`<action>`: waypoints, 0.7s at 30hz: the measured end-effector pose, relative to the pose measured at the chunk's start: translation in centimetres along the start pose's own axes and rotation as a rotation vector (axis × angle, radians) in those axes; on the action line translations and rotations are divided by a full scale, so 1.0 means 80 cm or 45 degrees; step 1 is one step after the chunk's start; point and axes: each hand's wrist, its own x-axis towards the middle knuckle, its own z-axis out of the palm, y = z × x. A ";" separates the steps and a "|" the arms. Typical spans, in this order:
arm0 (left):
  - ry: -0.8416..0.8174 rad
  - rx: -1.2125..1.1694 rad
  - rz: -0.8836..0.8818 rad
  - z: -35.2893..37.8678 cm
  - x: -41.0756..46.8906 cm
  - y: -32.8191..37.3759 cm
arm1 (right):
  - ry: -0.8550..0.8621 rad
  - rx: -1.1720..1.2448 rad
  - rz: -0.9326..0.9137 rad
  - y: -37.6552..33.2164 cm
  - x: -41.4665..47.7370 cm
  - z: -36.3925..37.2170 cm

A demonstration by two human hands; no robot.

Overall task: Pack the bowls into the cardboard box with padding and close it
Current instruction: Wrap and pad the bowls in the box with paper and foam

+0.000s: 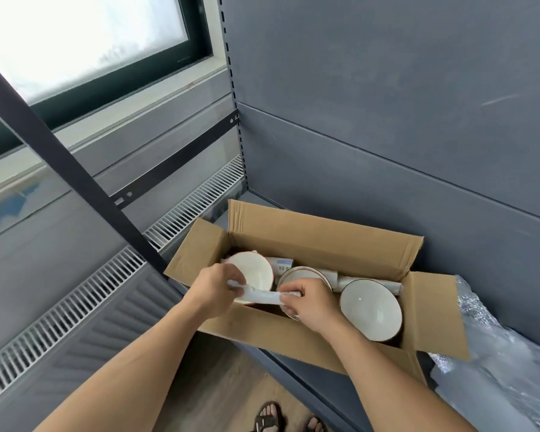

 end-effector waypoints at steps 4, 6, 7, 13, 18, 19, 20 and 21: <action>-0.173 0.147 -0.055 0.009 0.021 -0.014 | -0.054 -0.136 0.069 0.008 0.013 0.013; -0.226 0.190 -0.072 0.010 0.030 -0.016 | -0.052 -0.203 0.083 0.011 0.019 0.018; -0.244 0.195 -0.081 0.011 0.034 -0.016 | -0.051 -0.207 0.098 0.012 0.022 0.020; -0.270 0.143 -0.147 0.011 0.047 -0.024 | -0.072 -0.200 0.152 0.015 0.032 0.030; -0.245 0.045 -0.189 0.007 0.045 -0.029 | -0.079 -0.258 0.149 0.010 0.038 0.037; -0.250 0.030 -0.197 0.006 0.046 -0.029 | -0.083 -0.273 0.147 0.009 0.039 0.036; -0.251 0.019 -0.206 0.006 0.046 -0.030 | -0.086 -0.285 0.146 0.008 0.040 0.036; -0.252 0.012 -0.219 0.005 0.047 -0.030 | -0.086 -0.296 0.146 0.008 0.040 0.036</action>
